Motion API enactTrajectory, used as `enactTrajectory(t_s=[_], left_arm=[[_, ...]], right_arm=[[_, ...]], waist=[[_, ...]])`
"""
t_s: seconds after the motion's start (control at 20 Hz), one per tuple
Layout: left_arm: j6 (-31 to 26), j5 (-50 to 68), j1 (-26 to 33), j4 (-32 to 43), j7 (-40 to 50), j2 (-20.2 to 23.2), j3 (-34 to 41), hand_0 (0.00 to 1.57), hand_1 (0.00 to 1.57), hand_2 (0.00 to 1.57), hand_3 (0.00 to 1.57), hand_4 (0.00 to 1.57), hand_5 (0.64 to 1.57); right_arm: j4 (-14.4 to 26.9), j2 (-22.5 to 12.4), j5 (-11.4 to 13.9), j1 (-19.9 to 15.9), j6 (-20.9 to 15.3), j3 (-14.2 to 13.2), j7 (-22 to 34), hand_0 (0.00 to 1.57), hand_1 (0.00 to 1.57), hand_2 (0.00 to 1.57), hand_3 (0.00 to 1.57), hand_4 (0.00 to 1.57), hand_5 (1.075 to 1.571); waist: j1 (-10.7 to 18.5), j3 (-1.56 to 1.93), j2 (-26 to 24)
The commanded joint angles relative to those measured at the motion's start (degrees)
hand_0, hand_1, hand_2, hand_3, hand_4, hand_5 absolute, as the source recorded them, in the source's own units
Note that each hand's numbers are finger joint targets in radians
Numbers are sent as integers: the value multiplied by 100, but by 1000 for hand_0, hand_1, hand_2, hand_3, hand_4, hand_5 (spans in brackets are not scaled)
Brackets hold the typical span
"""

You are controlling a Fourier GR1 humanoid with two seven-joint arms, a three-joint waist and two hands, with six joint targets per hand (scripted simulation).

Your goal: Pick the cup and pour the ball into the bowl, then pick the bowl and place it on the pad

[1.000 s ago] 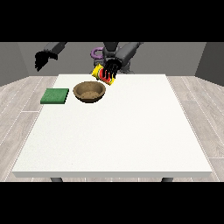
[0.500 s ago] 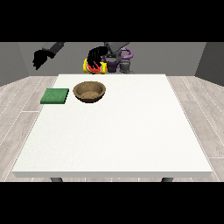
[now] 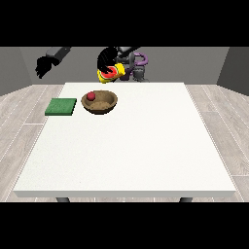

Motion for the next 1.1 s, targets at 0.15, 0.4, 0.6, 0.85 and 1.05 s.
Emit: enactTrajectory(t_s=[0.15,0.4,0.6,0.85,1.05], left_arm=[[-398,-438,91,-264,-199,-7,126,1511,1511,1571,1571,1209,1470],[902,1121,572,-1171,216,-7,1747,0,0,1571,1571,1244,1458],[1816,1928,1065,-1475,492,69,2788,151,151,1571,1571,884,1567],[2972,3316,1667,-2476,321,-7,3255,1417,1417,1571,1571,1091,1542],[3504,4494,2092,-3285,-129,-7,3503,1313,1313,1571,1564,940,1551]], right_arm=[[-69,15,-71,39,35,34,249,0,0,0,261,757,1543],[152,-70,-235,134,-81,-244,194,0,0,212,253,751,1556],[-4,36,-222,163,-264,-239,131,0,0,212,253,751,1556],[-136,487,-135,-361,-658,2,536,0,0,186,141,749,1557],[15,858,-188,-348,-916,10,699,0,0,0,0,715,1568]], waist=[[167,-11,-91],[794,-32,-35],[875,-44,123],[610,-61,420],[731,-42,652]])
